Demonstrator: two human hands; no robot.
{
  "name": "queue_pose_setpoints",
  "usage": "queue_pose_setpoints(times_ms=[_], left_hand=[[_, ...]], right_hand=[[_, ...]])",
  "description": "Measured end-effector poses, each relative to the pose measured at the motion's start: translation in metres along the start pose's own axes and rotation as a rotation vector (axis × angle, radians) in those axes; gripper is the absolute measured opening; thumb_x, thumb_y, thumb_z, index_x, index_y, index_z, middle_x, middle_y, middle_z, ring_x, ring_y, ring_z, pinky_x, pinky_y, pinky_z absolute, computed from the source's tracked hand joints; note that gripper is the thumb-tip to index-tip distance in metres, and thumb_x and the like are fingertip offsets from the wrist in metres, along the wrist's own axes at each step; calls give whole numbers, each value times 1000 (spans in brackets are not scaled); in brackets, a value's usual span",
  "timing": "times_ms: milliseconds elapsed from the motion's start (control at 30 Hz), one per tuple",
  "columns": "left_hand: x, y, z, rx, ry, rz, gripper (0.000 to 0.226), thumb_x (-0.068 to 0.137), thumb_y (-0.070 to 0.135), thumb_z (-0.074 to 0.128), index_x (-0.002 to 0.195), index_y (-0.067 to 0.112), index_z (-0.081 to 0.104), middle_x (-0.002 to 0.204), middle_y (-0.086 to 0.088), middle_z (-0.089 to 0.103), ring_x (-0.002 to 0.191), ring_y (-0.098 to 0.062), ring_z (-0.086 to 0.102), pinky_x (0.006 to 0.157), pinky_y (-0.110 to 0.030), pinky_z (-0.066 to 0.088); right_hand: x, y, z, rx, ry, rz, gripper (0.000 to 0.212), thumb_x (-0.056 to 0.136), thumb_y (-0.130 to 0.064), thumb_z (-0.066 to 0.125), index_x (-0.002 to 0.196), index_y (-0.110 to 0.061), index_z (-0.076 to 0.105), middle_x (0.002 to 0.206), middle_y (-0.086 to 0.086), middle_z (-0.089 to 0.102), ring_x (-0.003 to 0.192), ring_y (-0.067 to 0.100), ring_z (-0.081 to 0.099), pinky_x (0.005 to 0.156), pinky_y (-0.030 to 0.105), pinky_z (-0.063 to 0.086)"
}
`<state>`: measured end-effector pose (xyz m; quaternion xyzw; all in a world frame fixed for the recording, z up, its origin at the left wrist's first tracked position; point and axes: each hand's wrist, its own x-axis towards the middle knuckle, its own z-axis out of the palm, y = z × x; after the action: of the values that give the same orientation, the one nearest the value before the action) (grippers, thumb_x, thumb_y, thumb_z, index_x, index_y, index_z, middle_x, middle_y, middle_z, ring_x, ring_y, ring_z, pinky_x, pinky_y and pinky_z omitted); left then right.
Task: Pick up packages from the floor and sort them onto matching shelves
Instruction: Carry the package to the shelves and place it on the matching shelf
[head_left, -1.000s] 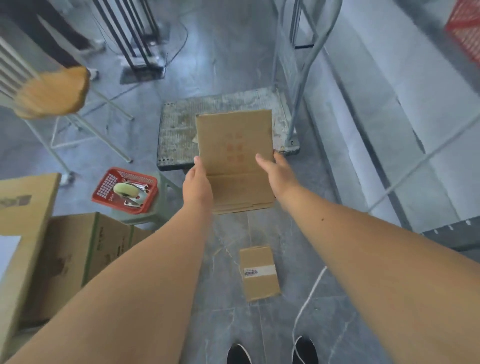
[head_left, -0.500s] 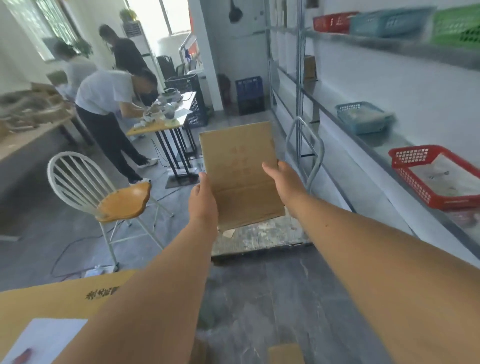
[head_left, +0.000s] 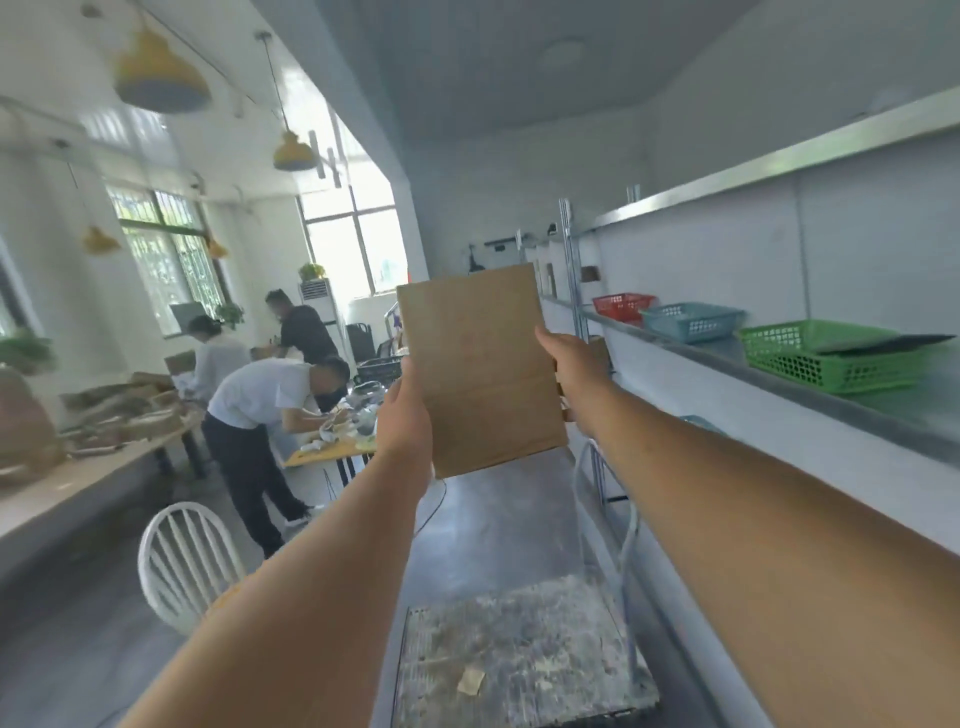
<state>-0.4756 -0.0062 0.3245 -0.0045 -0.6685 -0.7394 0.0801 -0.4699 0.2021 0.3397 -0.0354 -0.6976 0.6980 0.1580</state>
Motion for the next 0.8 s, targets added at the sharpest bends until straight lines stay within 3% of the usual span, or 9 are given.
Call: queue_pose_setpoints(times_ms=[100, 200, 300, 333, 433, 500, 667, 800], left_hand=[[-4, 48, -3, -32, 8, 48, 84, 77, 90, 45, 137, 36, 68, 135, 5, 71, 124, -25, 66, 113, -50, 49], [19, 80, -16, -41, 25, 100, 94, 63, 98, 42, 128, 37, 73, 132, 0, 74, 122, -31, 69, 112, -53, 50], [4, 115, -21, -36, -5, 145, 80, 67, 94, 42, 111, 37, 76, 124, -7, 77, 114, -32, 73, 108, -56, 54], [-8, 126, -21, -47, -17, 164, 73, 72, 90, 41, 109, 37, 75, 125, -8, 77, 112, -31, 73, 108, -57, 55], [-25, 145, -21, -63, -34, 190, 71, 83, 84, 39, 120, 33, 71, 128, -5, 74, 115, -28, 71, 107, -54, 55], [-31, 150, -22, -62, -45, 194, 71, 88, 84, 37, 127, 33, 68, 126, 0, 74, 116, -28, 71, 104, -52, 57], [-38, 150, -19, -53, -37, 160, 75, 92, 84, 35, 130, 30, 69, 126, -3, 74, 113, -29, 71, 107, -54, 55], [-40, 150, -15, -59, -28, 162, 74, 92, 83, 33, 128, 31, 71, 126, -1, 75, 113, -29, 70, 110, -54, 52]], right_hand=[[-2, -56, 3, 13, -23, -27, 84, 82, -77, 62, 148, -25, 64, 149, 4, 67, 135, 31, 63, 120, 57, 46], [-10, -104, 2, 34, -89, -66, 74, 91, -73, 61, 144, -22, 65, 146, 4, 68, 135, 32, 63, 119, 58, 46], [-14, -134, -1, 13, -104, -64, 101, 66, -87, 65, 149, -28, 62, 149, 4, 64, 144, 37, 58, 116, 66, 46], [-14, -141, -2, 24, -106, -63, 102, 67, -88, 65, 150, -30, 62, 146, 3, 64, 143, 38, 58, 112, 64, 49], [-26, -152, -5, 59, -122, -62, 74, 94, -78, 58, 148, -27, 62, 142, 7, 65, 131, 39, 65, 93, 53, 59], [-30, -152, -7, 71, -125, -56, 69, 101, -75, 51, 148, -25, 62, 139, 8, 66, 127, 38, 68, 89, 52, 60], [-31, -150, -4, 51, -131, -18, 84, 92, -82, 54, 154, -25, 57, 148, 9, 63, 137, 41, 63, 108, 65, 54], [-30, -150, -3, 50, -129, -12, 96, 79, -85, 55, 156, -28, 56, 162, 10, 56, 142, 41, 58, 112, 69, 50]])
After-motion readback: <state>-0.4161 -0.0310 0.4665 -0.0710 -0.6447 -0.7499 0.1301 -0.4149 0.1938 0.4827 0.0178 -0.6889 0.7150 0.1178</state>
